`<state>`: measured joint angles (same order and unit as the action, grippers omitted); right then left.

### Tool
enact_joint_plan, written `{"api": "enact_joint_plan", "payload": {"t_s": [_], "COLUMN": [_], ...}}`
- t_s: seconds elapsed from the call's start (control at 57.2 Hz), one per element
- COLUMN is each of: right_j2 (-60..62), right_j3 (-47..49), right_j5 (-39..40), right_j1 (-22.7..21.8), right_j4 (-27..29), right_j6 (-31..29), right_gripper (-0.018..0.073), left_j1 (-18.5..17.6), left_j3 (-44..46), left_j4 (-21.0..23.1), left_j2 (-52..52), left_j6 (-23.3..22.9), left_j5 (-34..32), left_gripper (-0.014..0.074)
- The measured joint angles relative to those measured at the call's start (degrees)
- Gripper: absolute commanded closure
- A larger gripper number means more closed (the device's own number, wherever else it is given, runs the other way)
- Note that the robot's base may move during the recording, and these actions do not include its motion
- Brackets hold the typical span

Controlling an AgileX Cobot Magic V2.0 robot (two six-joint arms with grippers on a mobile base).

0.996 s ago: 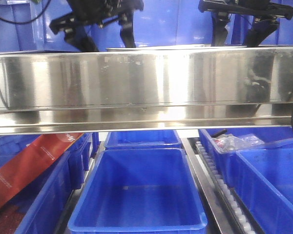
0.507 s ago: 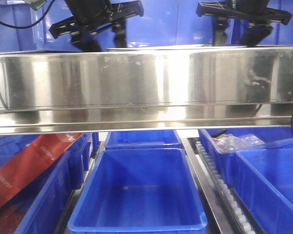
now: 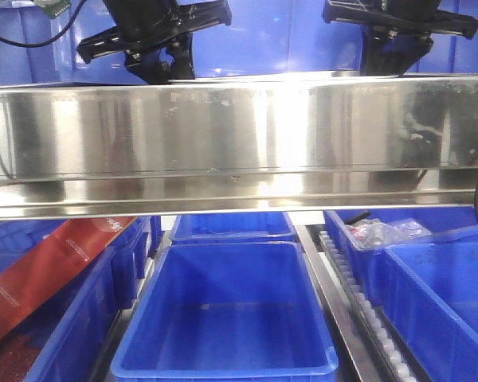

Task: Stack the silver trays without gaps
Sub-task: 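Grip the silver tray rim with both grippers and pull it off the shelf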

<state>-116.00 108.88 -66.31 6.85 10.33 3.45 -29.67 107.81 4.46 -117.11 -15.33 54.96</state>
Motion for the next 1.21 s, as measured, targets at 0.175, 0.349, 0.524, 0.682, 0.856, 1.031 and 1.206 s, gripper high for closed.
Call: {"api": "enact_joint_plan", "payload": {"t_s": [0.175, 0.349, 0.524, 0.682, 0.856, 1.031, 1.206], "right_j2": [-0.1, 0.8, 3.0, 4.9, 7.8, 11.3, 13.8], "right_j3": [1.9, 3.0, 3.2, 3.2, 3.2, 3.3, 3.4], "right_j5": [-3.0, -4.0, -4.1, -4.1, -4.1, -4.1, -2.9], "right_j1": [0.0, 0.1, 0.1, 0.1, 0.2, 0.4, 0.6], "right_j4": [0.0, 0.2, 0.5, 1.1, 1.8, 2.2, 2.4], "right_j6": [0.2, 0.2, 0.0, 0.0, 0.0, 0.0, 0.0], "right_gripper": [0.064, 0.064, 0.064, 0.064, 0.064, 0.064, 0.064], "left_j1": [0.0, 0.0, 0.0, 0.0, 0.0, -0.1, -0.3], "left_j3": [0.0, 0.0, 0.0, 0.0, 0.0, -0.1, -0.1], "left_j4": [0.0, -0.5, -0.7, -1.1, -1.9, -2.6, -3.8], "left_j2": [0.5, 2.6, 5.5, 8.5, 12.3, 15.8, 18.2], "left_j6": [0.0, -0.2, -0.2, -0.2, -0.2, -0.2, -0.2], "left_j5": [1.4, 2.3, 3.2, 3.5, 3.7, 3.2, -0.6], "left_gripper": [0.0617, 0.0617, 0.0617, 0.0617, 0.0617, 0.0617, 0.0617]}}
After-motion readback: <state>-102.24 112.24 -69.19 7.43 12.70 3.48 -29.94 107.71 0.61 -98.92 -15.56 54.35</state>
